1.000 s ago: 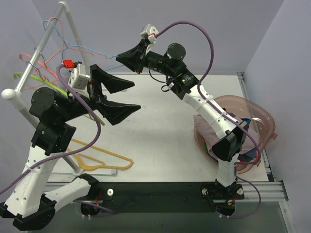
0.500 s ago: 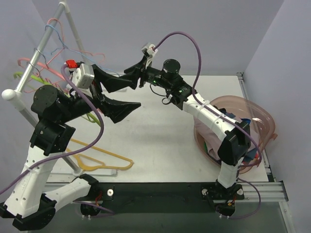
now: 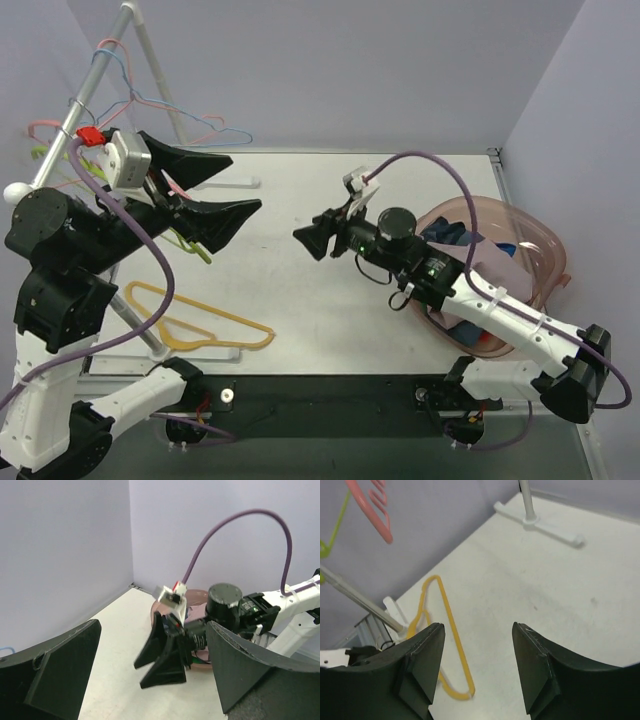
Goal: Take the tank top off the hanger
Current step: Place the hanger at the clothesline, then pick up the hanger at the center of the board.
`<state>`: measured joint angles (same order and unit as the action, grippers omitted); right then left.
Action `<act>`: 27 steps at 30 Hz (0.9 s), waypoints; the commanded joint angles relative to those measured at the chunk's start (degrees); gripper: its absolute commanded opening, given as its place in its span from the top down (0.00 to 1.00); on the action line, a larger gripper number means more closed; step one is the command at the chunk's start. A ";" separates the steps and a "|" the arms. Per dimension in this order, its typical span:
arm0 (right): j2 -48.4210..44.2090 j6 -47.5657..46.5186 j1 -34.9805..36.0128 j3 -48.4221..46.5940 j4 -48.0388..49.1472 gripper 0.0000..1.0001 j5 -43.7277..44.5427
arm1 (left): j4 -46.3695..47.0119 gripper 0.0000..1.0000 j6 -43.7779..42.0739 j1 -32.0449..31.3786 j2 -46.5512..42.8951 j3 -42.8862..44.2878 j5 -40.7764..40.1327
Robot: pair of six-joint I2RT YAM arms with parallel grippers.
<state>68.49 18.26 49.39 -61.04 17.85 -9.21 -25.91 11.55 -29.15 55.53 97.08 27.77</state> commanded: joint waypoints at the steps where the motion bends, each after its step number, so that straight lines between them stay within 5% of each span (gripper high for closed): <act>1: -0.73 6.58 5.54 8.45 -4.93 0.44 14.82 | -7.38 0.03 -2.06 0.23 -3.13 3.64 -4.74; 4: 3.48 6.79 11.15 10.06 -3.52 0.46 19.99 | -6.97 0.03 -0.14 0.14 -6.21 3.30 -6.15; 7: 9.19 -4.25 20.55 11.63 1.64 0.47 20.38 | -5.38 0.03 2.41 0.14 -8.32 3.20 -6.41; 10: 13.06 -23.04 28.65 17.95 17.09 0.42 19.59 | -5.20 0.03 3.47 0.14 -9.29 4.43 -6.41; 14: 18.42 -33.72 30.68 22.97 30.21 0.37 14.86 | -6.17 0.03 3.30 -0.21 -10.09 5.14 -8.25; 27: 39.26 -50.51 36.48 14.37 37.25 0.43 20.71 | -6.52 0.03 2.95 -0.65 -8.69 6.10 -8.78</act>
<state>103.70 -25.50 84.05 -43.83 46.41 6.79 -32.16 14.33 -29.32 44.91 101.41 19.75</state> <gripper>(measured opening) 0.565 0.972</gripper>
